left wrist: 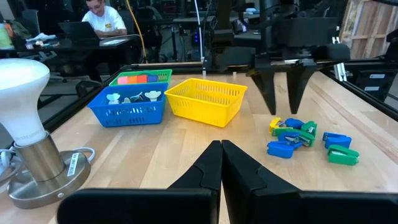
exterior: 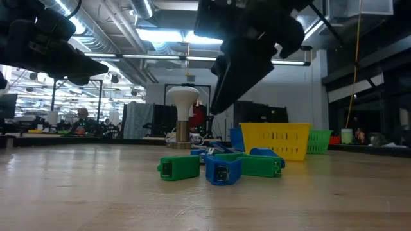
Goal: Pick and place Stapler, Stapler remover, tape
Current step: Put the blue stapler into the yellow bin
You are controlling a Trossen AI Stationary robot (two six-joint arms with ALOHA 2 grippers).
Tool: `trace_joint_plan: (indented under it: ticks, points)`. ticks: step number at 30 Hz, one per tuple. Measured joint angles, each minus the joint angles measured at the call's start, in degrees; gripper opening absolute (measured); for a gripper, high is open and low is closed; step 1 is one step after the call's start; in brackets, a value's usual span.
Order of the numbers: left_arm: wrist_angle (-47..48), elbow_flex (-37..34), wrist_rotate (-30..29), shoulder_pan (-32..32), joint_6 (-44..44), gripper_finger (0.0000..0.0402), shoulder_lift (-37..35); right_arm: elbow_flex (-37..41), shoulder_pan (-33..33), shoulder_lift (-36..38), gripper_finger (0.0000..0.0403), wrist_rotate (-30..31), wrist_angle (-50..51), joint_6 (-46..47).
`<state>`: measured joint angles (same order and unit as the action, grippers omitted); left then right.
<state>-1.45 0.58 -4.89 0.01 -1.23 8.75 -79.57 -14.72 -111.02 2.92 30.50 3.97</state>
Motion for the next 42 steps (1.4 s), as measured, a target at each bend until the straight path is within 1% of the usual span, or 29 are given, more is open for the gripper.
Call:
trace_joint_plan:
  ticks: [13, 25, 31, 42]
  points:
    - [0.1, 0.0, 0.0, 0.0, 0.0, 0.0001, 0.0, 0.1, 0.2, -2.8, 0.0161, -0.2, -1.2, -0.1]
    - [0.0, 0.0, 0.0, 0.0, 0.0, 0.0001, 0.2, 0.3, 0.0, -2.8, 0.0161, -0.2, -0.2, 0.2]
    - [0.0, 0.0, 0.0, 0.0, 0.0, 0.0001, 0.2, 1.2, -0.2, -2.8, 0.0161, -0.2, 0.4, 2.0]
    - [0.0, 0.0, 0.0, 0.0, 0.0, 0.0001, 0.2, 1.2, -0.5, -2.8, 0.0161, -0.1, 0.7, 1.7]
